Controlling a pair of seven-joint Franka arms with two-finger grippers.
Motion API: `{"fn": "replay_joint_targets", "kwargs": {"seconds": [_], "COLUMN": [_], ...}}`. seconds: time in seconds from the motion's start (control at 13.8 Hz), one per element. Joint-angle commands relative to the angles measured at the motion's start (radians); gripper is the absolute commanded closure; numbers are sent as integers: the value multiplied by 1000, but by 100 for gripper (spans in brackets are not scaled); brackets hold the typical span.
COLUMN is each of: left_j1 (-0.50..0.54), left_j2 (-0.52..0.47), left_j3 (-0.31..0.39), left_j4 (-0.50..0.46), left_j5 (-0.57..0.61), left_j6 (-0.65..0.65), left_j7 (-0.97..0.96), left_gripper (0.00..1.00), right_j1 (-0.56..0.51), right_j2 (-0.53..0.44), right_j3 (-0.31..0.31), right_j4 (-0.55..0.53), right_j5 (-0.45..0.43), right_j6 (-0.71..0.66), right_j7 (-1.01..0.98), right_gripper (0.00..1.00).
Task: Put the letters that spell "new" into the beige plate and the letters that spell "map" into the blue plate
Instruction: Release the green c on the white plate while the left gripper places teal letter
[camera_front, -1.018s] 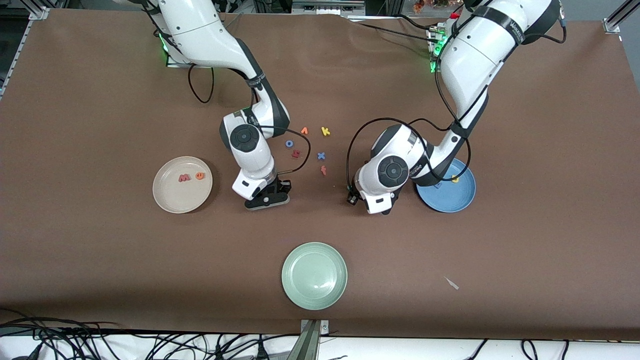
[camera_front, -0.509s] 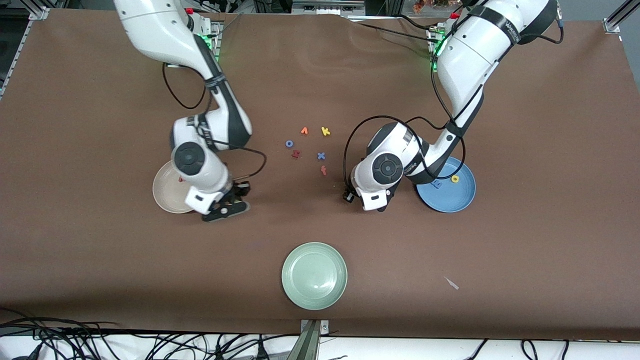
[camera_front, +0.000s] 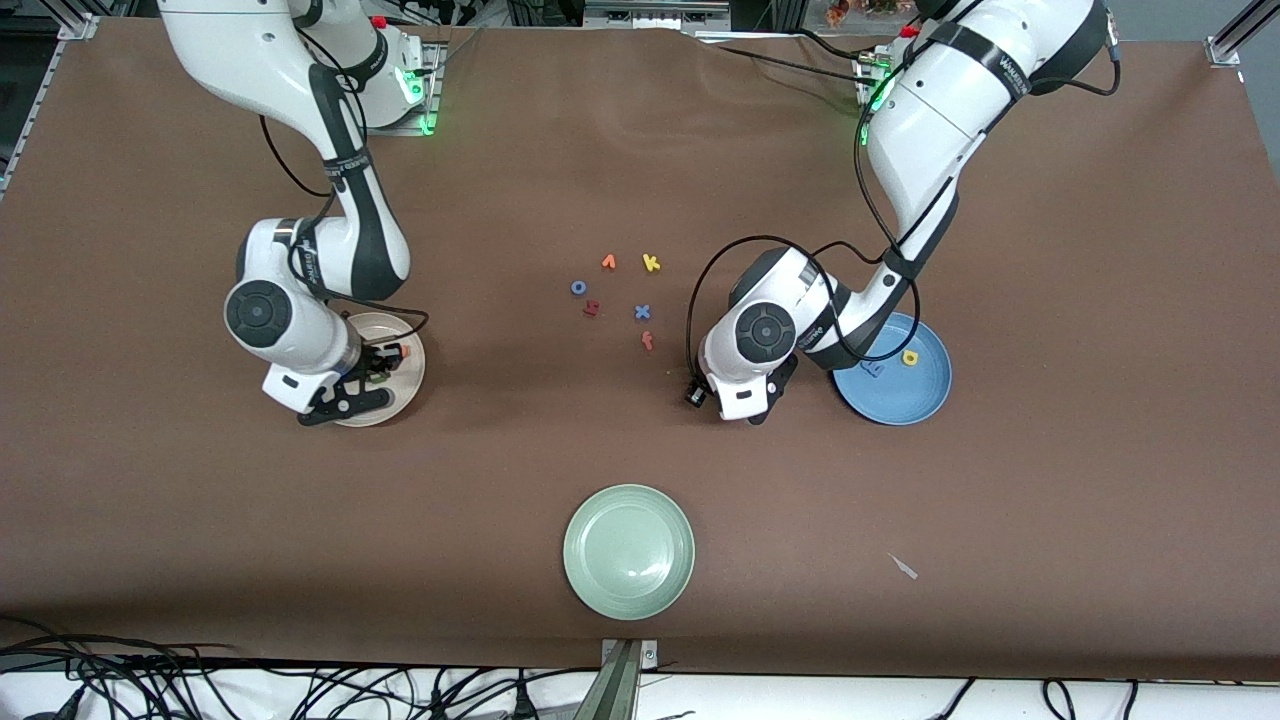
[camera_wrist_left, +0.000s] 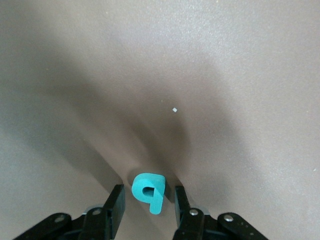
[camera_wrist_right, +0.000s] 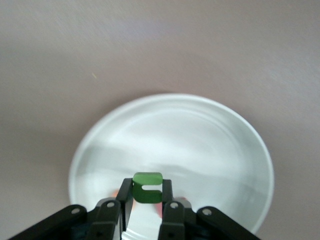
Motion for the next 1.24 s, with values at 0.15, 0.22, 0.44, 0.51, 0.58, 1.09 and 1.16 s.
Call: {"fn": "replay_joint_targets", "kwargs": {"seconds": [0.15, 0.22, 0.44, 0.51, 0.58, 1.09, 1.16], "left_j1": [-2, -2, 1, 8, 16, 142, 171], "left_j2": [1, 0, -16, -29, -46, -160, -169], "left_j3": [7, 7, 12, 9, 5, 5, 4], "left_j4": [-7, -7, -4, 9, 15, 32, 30], "left_j5": [38, 38, 48, 85, 117, 125, 125], "left_j6": [6, 3, -44, -105, -150, -410, -458], "left_j7": [2, 2, 5, 5, 7, 361, 446], "left_gripper": [90, 95, 95, 95, 95, 94, 94], "right_j1": [-22, -20, -22, -22, -20, -11, -9], "right_j2": [-54, -54, -55, -57, -58, -67, -72], "right_j3": [-59, -59, -59, -59, -59, -51, -47], "right_j4": [-95, -93, -86, -82, -70, 179, 221], "right_j5": [22, 23, 23, 23, 23, 22, 22], "right_j6": [92, 92, 87, 86, 78, -257, -305], "right_j7": [-178, -175, -169, -164, -164, 65, 91], "right_gripper": [62, 48, 47, 47, 47, 43, 39]}}
